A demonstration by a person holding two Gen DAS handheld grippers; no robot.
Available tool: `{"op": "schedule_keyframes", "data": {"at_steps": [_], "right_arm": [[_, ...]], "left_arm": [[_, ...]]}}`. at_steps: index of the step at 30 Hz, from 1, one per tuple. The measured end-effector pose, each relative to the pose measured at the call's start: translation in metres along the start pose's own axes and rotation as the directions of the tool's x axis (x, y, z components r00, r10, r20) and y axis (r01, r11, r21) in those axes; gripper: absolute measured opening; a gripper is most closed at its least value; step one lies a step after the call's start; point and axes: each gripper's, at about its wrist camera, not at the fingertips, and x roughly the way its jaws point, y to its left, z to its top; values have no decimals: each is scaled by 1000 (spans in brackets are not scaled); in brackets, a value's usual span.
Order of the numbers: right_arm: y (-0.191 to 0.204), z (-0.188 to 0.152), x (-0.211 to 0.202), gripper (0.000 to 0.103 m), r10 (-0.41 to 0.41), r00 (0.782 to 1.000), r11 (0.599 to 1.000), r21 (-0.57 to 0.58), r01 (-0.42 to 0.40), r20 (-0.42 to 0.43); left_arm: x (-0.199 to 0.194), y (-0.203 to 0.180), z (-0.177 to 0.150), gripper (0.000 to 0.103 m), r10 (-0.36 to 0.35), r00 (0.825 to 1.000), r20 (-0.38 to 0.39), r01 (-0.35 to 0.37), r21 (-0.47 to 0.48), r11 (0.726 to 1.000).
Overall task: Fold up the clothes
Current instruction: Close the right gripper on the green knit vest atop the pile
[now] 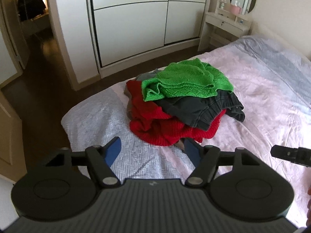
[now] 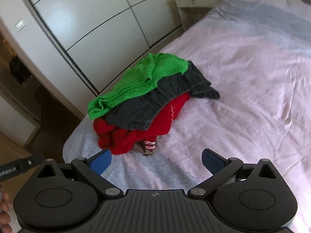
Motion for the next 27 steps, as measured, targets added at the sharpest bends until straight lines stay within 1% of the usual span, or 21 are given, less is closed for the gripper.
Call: {"op": "schedule_keyframes", "data": {"at_steps": [2,3,7,9,11,14,16,17,20,22,23,24,27], "right_arm": [[-1,7,12,100,8,1000,999,50,-8,-5],[-1,11,17,95,16,1000,997,75,-16,-6],[-4,25,40,83,62,998,976,209,-59,-9],[-7,33,50,69,90,996,959,271,-86,-2],[-10,41,61,68,114,993,937,331,-110,6],[-11,53,74,67,127,992,915,384,-127,25],[-9,61,85,60,128,991,907,399,-131,33],[-9,65,90,55,133,991,902,410,-135,35],[-11,76,109,51,149,987,877,455,-156,52],[-12,83,122,47,160,985,857,486,-171,64],[-13,87,129,42,165,984,847,501,-178,71],[-14,90,135,41,170,982,836,516,-185,77],[-18,101,156,41,194,976,797,563,-218,102]], "left_arm": [[12,7,10,67,-16,1000,-9,16,4,1000],[18,9,15,67,-23,1000,-11,23,6,1000],[41,21,34,67,-43,999,-19,44,15,999],[50,27,43,67,-51,998,-22,51,16,999],[64,34,56,67,-59,998,-25,59,15,998],[83,44,74,67,-66,998,-23,67,19,998],[96,46,83,67,-75,997,-22,75,26,997],[103,48,88,67,-77,997,-26,78,29,997],[124,50,102,67,-89,995,-37,90,30,996],[138,50,110,67,-96,994,-43,97,29,995],[145,50,114,67,-100,994,-46,101,29,994],[152,50,119,67,-103,994,-48,104,31,994],[174,49,131,67,-109,993,-52,111,37,993]]}}
